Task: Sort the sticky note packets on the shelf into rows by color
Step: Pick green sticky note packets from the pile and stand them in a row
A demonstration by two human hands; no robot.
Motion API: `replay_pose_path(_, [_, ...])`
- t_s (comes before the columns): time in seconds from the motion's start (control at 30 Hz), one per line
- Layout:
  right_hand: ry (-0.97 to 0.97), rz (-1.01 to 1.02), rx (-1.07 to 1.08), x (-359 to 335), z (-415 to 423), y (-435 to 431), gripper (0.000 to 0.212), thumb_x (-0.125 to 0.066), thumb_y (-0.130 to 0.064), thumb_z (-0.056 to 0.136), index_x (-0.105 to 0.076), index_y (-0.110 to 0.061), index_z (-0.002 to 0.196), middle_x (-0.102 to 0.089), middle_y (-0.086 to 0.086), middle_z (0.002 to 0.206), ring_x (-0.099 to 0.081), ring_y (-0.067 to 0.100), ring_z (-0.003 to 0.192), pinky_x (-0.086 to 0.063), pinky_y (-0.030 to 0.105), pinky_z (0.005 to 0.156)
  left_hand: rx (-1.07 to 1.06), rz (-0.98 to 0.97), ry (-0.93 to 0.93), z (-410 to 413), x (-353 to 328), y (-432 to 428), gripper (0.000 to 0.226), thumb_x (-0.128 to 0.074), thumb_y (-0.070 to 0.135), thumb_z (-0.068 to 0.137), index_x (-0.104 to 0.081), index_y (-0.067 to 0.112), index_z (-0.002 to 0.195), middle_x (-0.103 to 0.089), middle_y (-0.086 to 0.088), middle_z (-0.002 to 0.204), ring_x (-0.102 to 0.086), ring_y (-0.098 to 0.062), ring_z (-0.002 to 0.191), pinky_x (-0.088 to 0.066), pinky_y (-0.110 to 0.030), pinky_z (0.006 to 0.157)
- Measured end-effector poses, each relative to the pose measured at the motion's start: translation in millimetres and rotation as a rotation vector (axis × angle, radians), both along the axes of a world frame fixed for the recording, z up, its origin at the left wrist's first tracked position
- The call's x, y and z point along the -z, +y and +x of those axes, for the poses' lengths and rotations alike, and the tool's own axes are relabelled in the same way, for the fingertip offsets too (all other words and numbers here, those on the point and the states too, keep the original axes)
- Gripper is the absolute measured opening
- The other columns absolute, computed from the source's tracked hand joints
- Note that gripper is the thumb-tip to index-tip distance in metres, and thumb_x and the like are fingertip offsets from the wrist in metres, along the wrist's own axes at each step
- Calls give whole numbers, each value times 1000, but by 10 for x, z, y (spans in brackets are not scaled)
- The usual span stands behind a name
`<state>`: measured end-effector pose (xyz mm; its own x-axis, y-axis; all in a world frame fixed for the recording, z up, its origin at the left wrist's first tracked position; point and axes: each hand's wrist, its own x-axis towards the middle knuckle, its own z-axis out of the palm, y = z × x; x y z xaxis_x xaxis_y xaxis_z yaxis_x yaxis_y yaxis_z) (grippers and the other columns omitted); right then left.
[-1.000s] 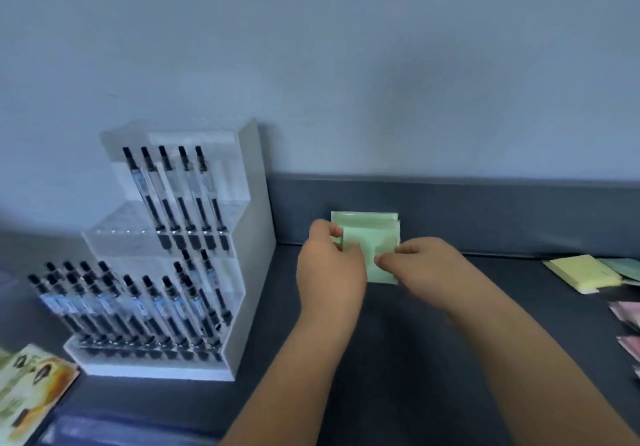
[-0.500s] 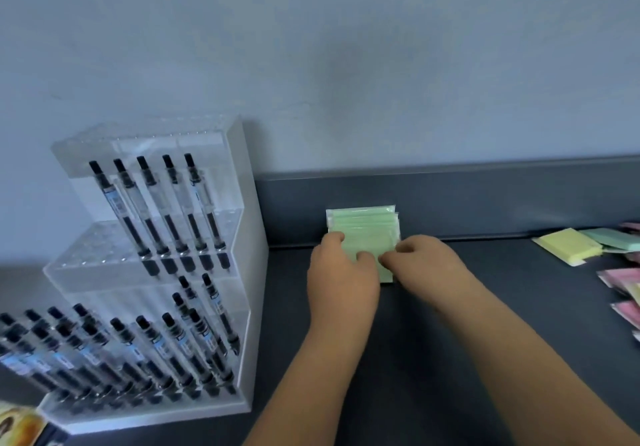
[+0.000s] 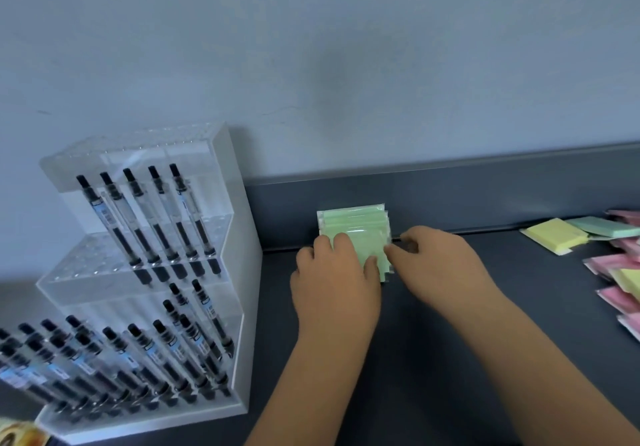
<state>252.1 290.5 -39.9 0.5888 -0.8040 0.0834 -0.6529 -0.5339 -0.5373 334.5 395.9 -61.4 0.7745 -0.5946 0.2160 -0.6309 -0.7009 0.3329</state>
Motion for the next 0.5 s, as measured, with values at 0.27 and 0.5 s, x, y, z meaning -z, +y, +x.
replay_pose_path(0.27, [-5, -134, 27, -39, -493, -124, 74, -36, -74, 95, -43, -31, 155, -46, -4, 157, -36, 15, 148, -10, 46, 126, 0, 99, -27, -259, -59, -167, 80, -4, 75, 95, -27, 31, 159, -27, -3, 167, -10, -35, 156, -9, -59, 124])
replay_pose_path(0.5, [-25, -205, 8, 3, -1215, -614, 82, -23, -77, 93, -36, -29, 159, -33, 0, 166, -20, 18, 156, -16, 45, 127, 23, 113, -74, -992, -177, -663, 82, -6, 77, 94, -26, 32, 160, -22, -3, 169, -6, -34, 157, -6, -57, 125])
